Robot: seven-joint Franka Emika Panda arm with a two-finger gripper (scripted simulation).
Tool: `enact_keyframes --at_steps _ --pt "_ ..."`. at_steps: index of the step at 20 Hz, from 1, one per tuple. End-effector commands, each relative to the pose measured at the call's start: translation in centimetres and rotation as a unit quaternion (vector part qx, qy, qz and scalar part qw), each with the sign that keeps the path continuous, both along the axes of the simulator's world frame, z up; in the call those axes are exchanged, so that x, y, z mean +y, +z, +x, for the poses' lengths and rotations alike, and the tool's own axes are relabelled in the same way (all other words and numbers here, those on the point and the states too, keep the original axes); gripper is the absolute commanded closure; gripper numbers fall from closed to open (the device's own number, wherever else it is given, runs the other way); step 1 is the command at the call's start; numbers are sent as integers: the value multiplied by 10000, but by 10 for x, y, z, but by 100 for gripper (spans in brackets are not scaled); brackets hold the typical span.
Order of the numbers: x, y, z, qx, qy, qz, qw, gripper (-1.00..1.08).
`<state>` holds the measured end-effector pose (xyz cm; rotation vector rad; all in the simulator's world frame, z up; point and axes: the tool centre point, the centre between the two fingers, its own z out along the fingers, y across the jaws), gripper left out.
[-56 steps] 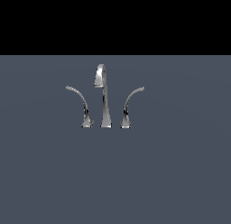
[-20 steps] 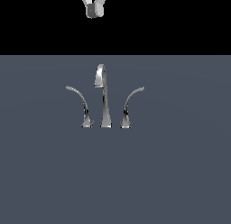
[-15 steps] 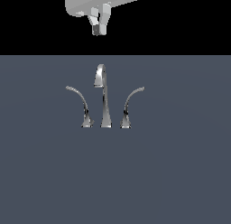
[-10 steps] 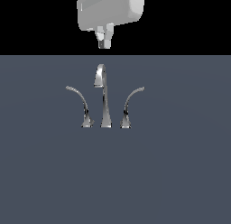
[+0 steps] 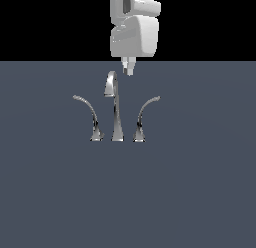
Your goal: Turn on the faucet by rotating a designated handle.
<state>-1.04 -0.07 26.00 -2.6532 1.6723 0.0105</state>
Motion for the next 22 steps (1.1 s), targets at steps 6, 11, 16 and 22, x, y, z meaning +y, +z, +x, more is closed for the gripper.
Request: enact_keyframes --at_steps 6,11,16,22 --pt "-35 -43 39 -3 -1108 -30 9938 108" --pt "-58 -66 56 -4 -1714 -44 9852 108" --pt "-77 -82 67 -4 -2150 -50 9766 108" --pt "-87 -90 72 -5 -2382 -48 9712 108"
